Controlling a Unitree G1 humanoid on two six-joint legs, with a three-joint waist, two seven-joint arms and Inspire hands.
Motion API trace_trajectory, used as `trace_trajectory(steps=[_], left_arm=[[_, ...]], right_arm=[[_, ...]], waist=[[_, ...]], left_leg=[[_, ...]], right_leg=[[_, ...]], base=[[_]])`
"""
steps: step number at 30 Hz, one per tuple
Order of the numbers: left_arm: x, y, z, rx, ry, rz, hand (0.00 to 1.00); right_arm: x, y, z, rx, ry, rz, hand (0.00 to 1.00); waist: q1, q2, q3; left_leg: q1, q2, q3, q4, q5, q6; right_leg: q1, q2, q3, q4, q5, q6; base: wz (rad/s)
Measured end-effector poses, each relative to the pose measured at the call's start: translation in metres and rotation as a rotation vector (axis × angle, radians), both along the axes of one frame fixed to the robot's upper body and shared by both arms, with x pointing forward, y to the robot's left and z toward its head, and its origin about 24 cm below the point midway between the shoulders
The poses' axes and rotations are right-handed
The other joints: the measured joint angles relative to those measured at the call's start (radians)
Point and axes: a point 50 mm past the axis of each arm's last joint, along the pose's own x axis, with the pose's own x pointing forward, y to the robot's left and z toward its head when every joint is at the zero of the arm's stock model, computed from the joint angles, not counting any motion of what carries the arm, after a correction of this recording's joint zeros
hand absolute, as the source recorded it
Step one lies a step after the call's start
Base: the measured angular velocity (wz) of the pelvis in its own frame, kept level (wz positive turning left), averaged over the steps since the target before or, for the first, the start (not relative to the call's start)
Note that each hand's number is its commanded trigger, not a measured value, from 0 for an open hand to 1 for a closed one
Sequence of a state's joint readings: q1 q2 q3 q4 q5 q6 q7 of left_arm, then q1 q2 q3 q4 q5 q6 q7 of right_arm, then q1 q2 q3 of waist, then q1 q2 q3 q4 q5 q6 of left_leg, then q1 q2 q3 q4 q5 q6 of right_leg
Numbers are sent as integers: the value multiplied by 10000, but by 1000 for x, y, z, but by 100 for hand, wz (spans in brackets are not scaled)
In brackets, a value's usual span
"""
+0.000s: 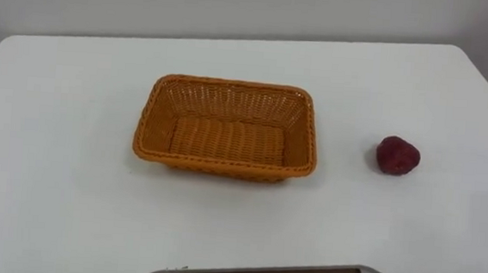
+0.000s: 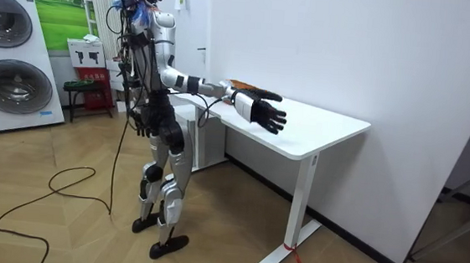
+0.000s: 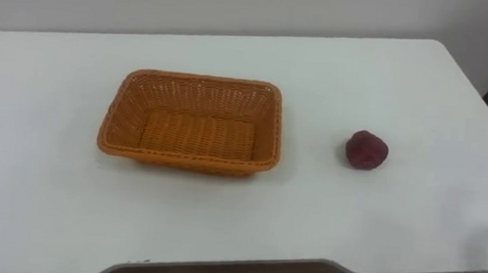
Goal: Pick and place apple
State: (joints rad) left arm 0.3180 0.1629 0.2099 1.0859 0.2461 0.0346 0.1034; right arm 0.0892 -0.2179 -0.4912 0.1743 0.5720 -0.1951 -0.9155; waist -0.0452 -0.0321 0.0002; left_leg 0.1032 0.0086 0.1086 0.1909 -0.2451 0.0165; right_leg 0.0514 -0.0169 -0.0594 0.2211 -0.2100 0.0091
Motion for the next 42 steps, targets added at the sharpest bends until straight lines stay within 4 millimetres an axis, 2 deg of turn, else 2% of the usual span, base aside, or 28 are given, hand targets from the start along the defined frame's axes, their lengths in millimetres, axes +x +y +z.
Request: trace_trajectory(steps=[4,8,11,12,14,18,24,27,29,32,42], left_arm=[[0,0,0,-43,43,-124,0],[5,-4,-2,-301,40,-449,0],[10,-7,-3,-460,45,-796,0],[10,-7,-3,-482,51,-847,0],[11,-8,-3,-591,82,-997,0],[10,-7,-3,-715,147,-1045,0],[11,-7,-3,-882,210,-1225,0],[10,-7,-3,-866,262,-1243,0],[8,-7,-3,-863,324,-1221,0],[7,-6,-3,-858,404,-1193,0],[6,-5,-3,-943,519,-1210,0]], right_arm=[[12,4,15,-1343,285,861,0],[26,11,20,-2021,485,2194,0],[41,26,21,-2598,703,3788,0],[44,29,20,-2632,741,4067,0],[50,36,16,-2708,1017,5025,0],[55,42,13,-2832,1275,5892,0],[63,50,-2,-2700,2113,7447,0],[66,55,-8,-2582,2277,8174,0],[67,55,-15,-2327,2594,8470,0],[67,55,-18,-2226,2723,8761,0],[71,72,-35,-2196,3564,10473,0]], waist=[[103,-97,17],[263,-41,39],[266,-8,122],[270,-1,121],[278,1,123],[290,-29,136],[512,-86,137],[568,-140,99],[626,-221,25],[731,-261,14],[822,-133,84]], left_leg=[[-36,2,-3,1,0,0],[-17,17,-4,9,0,0],[-19,32,-26,12,1,-1],[-22,32,-28,19,1,-1],[-48,31,-91,50,1,-1],[-37,26,-268,54,1,-1],[110,35,-297,42,3,-4],[114,27,-291,56,3,-4],[130,24,-292,63,3,-4],[157,27,-299,63,3,-4],[286,33,-298,67,5,-7]], right_leg=[[3,2,-3,-18,1,-1],[19,9,-17,-4,14,-14],[22,20,-18,-6,24,-28],[22,19,-22,-6,24,-28],[31,11,-85,-6,24,-28],[110,-1,-224,-22,23,-28],[283,-1,-261,-54,22,-30],[318,-8,-260,-92,22,-30],[388,-14,-295,-160,35,-40],[467,-18,-336,-170,37,-41],[606,-51,-483,-184,48,-52]], base=[[0],[0],[0],[0],[6],[12],[2],[0],[2],[4],[1]])
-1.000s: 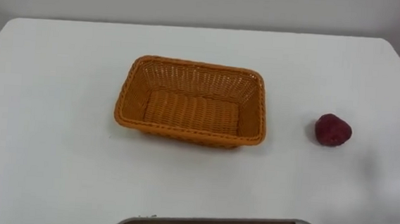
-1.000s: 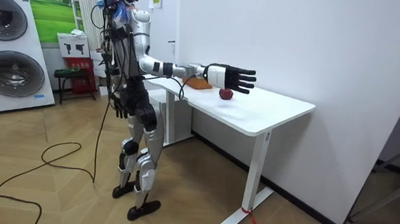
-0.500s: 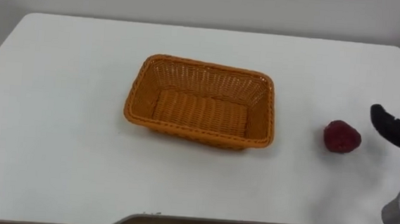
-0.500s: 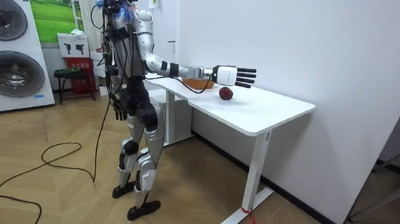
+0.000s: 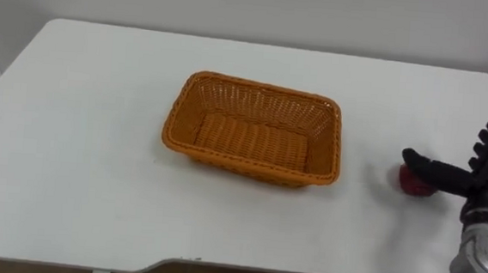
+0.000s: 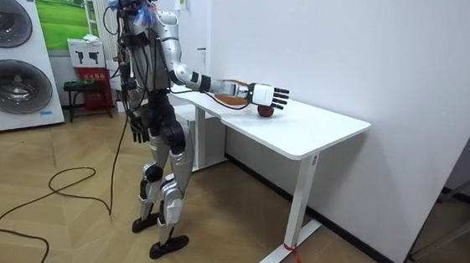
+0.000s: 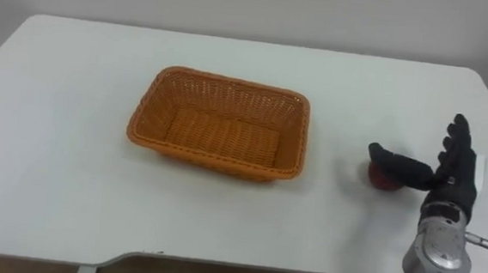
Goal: Pick and place apple
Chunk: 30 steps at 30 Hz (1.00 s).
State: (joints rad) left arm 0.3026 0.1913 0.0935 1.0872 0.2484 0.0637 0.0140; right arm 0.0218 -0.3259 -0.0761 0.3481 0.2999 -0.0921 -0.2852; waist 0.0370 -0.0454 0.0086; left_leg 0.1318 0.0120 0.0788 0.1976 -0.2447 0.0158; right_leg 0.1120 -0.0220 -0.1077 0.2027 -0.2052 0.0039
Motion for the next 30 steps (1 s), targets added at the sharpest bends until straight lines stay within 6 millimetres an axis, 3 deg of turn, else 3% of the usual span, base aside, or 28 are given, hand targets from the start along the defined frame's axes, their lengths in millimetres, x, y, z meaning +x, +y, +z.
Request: trace_trajectory(steps=[18,26,27,28,30], left_arm=[[0,0,0,-350,-2,-26,0],[1,3,1,-349,-141,121,0],[1,3,1,-350,-144,120,0],[1,3,1,-350,-144,120,0],[1,3,1,-349,-141,120,0]], right_arm=[[-2,2,-20,-163,1223,1409,0],[-5,-7,-28,-409,1844,1652,0],[-4,-7,-28,-457,1876,1680,16],[-4,-7,-28,-521,1911,1735,100],[-4,-7,-28,-613,1972,1807,100]], waist=[[5,-148,-46],[18,-157,-54],[18,-158,-55],[19,-159,-56],[19,-157,-55]], left_leg=[[6,-19,-33,41,5,9],[13,-43,-230,74,5,9],[13,-44,-241,77,5,9],[11,-47,-243,77,5,9],[10,-52,-254,81,5,9]], right_leg=[[60,-31,-74,3,2,4],[104,-58,-256,-17,1,6],[108,-60,-264,-17,0,7],[112,-62,-277,-18,0,7],[116,-64,-283,-19,-1,7]], base=[[1],[6],[4],[0],[0]])
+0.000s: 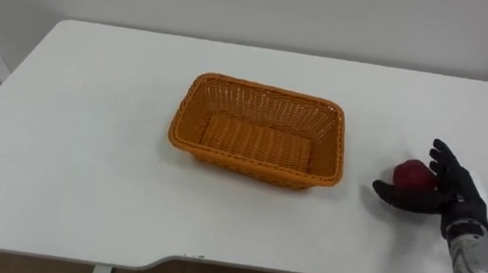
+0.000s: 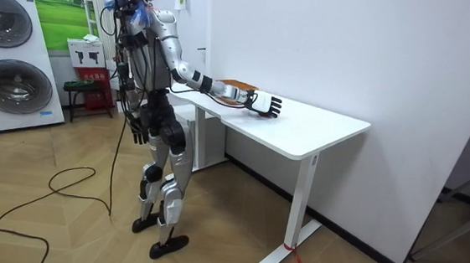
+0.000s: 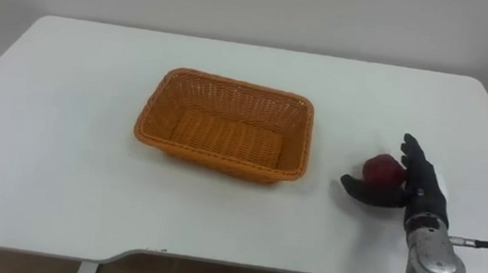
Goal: Pick and place apple
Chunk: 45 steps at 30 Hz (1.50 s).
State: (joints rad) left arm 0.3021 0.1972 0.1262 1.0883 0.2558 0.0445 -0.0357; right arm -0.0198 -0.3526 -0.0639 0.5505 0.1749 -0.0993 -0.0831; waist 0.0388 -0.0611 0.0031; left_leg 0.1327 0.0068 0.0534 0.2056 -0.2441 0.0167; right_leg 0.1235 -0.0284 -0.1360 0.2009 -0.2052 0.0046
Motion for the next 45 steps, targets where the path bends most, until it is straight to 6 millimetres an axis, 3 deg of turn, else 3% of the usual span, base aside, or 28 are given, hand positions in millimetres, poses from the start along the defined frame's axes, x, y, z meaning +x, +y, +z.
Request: trace_trajectory(steps=[13,27,28,31,38,45], left_arm=[[-5,3,0,-83,482,-11,0],[-3,3,-1,-145,573,61,0],[-3,3,-1,-152,568,58,0],[0,3,0,-144,459,18,0],[8,4,0,-50,232,-141,0],[12,4,0,-13,81,-390,0]], right_arm=[[6,-22,-4,-1171,868,-246,100],[9,-19,-1,-1483,979,25,100],[10,-18,0,-1491,979,59,100],[11,-18,2,-1599,917,17,100],[37,2,51,-2176,-1538,496,100],[47,23,90,-2184,-3420,1101,100]], waist=[[4,-168,-32],[42,-268,-57],[48,-223,-22],[137,-263,-51],[190,-92,-14],[228,-5,41]], left_leg=[[186,0,-60,-43,-1,-1],[179,-10,-89,-27,-1,0],[167,-11,-89,-28,-1,0],[142,-18,-87,-28,-1,0],[17,-21,-161,-14,1,0],[-15,-22,-147,-12,0,1]], right_leg=[[329,25,-37,-174,-1,1],[274,22,-34,-156,-3,1],[266,23,-35,-154,-3,1],[235,19,-36,-136,-2,2],[176,19,-42,-142,1,3],[180,14,-91,-161,2,6]], base=[[0],[0],[0],[0],[1],[1]])
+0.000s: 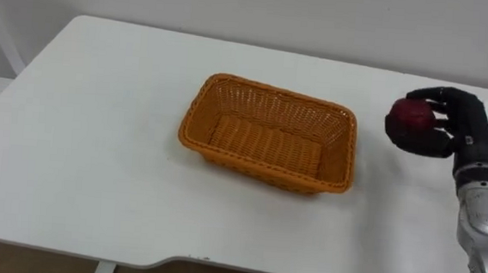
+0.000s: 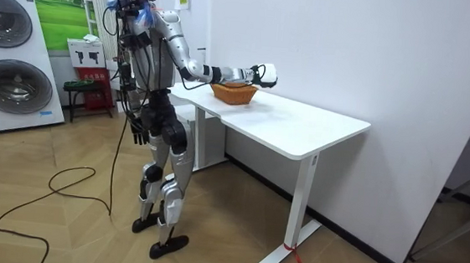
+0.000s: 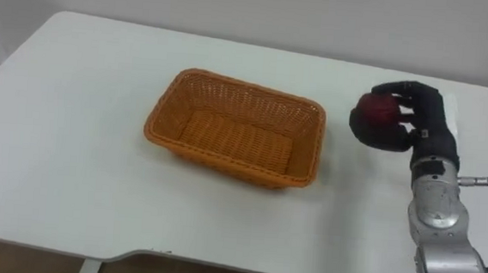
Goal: Pick and place apple
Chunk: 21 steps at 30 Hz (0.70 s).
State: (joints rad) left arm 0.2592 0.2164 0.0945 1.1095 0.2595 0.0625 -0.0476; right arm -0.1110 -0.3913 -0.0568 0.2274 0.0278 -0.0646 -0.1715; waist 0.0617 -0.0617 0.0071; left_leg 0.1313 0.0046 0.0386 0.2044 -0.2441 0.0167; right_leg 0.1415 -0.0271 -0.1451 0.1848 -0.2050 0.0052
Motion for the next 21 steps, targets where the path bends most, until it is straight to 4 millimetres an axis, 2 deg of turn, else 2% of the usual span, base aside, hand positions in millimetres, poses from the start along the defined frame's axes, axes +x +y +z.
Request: trace_trajectory(steps=[4,11,17,21], left_arm=[[2,0,0,-48,-12,-164,0],[2,-1,0,-54,-9,-182,0],[5,-5,-2,26,-30,-468,0],[7,-4,-2,32,-87,-483,0]], right_arm=[[2,12,22,27,-849,748,100],[3,36,39,-58,-1255,2543,100],[3,58,36,203,-950,3931,100],[2,66,33,162,-624,4628,100]], waist=[[12,95,-55],[13,106,-58],[46,60,-69],[114,51,-68]], left_leg=[[34,5,0,2,0,0],[2,5,11,2,1,-1],[-15,14,13,-4,1,-1],[-15,12,13,-4,1,-1]], right_leg=[[-21,1,13,9,0,0],[-21,-8,14,33,0,0],[-37,-1,7,43,1,-1],[-39,-3,6,40,1,-1]], base=[[0],[0],[0],[0]])
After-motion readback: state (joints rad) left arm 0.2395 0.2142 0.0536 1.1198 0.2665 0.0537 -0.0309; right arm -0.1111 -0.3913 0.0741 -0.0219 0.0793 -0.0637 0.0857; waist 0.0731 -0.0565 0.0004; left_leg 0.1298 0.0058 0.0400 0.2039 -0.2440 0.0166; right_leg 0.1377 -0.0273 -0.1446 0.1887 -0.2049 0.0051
